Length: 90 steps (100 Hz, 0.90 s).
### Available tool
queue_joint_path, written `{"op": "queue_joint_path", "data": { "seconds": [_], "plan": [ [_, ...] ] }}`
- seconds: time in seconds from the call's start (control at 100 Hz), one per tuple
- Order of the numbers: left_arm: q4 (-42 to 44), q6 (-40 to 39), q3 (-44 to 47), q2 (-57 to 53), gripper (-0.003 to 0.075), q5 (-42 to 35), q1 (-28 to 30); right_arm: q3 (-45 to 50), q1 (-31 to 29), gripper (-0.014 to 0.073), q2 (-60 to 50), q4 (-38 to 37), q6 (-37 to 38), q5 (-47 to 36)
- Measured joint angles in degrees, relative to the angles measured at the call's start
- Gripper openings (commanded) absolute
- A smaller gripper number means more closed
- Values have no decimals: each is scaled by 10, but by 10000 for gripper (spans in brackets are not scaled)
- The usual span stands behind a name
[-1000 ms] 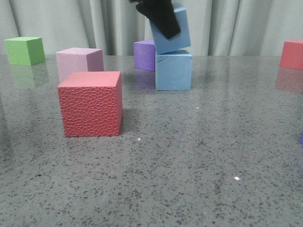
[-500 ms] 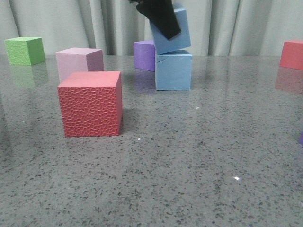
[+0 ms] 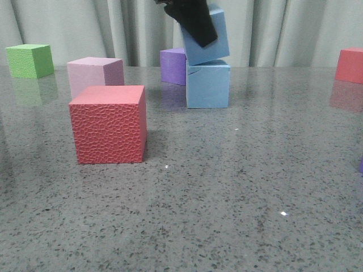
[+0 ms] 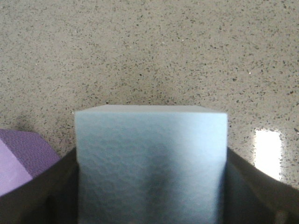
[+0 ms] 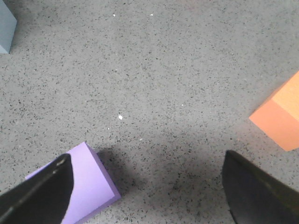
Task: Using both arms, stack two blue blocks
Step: 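Lower the held cube onto the placed light-blue cube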
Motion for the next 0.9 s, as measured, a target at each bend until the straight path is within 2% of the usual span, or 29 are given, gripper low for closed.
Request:
{"op": "queue_joint_path", "data": {
  "seconds": [0.17, 0.9],
  "plan": [
    [0, -2, 0, 0, 438, 0, 0, 0, 0, 635, 0, 0, 0, 0],
    [8, -21, 0, 0, 633, 0, 0, 0, 0, 635, 0, 0, 0, 0]
  ]
}}
